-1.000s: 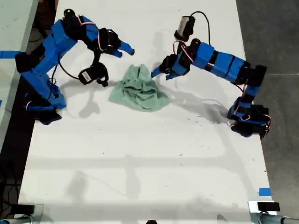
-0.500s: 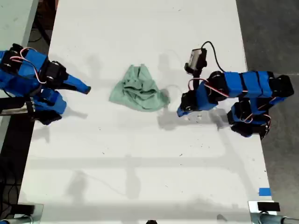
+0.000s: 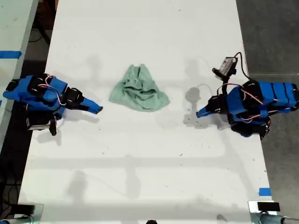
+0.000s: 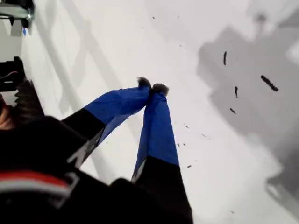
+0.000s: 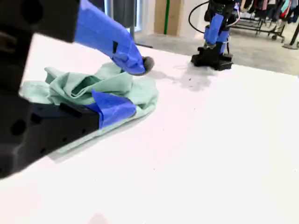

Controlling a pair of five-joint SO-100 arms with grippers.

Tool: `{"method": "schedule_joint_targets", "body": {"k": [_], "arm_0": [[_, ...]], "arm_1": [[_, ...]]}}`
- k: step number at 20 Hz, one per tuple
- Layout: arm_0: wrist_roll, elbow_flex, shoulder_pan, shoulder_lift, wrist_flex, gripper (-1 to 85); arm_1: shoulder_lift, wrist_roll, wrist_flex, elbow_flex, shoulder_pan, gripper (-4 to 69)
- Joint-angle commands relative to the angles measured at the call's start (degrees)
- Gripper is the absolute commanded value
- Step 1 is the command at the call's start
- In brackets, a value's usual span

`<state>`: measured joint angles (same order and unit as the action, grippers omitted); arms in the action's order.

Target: Fold t shirt

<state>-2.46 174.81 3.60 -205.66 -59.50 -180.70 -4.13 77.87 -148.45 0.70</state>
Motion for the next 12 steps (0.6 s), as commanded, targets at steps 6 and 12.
{"method": "schedule_joint_targets", "body": {"k": [6, 12], "arm_0": [[-1.1, 6.2, -3.5, -0.7, -3.1, 7.9], [8.2, 6.4, -5.4, -0.8, -1.8, 7.2]], "arm_1": [[-20.6, 8.5, 1.6, -28.2, -3.9, 8.6], [-20.4, -2.5, 1.8, -28.2, -8.4, 6.1]]}}
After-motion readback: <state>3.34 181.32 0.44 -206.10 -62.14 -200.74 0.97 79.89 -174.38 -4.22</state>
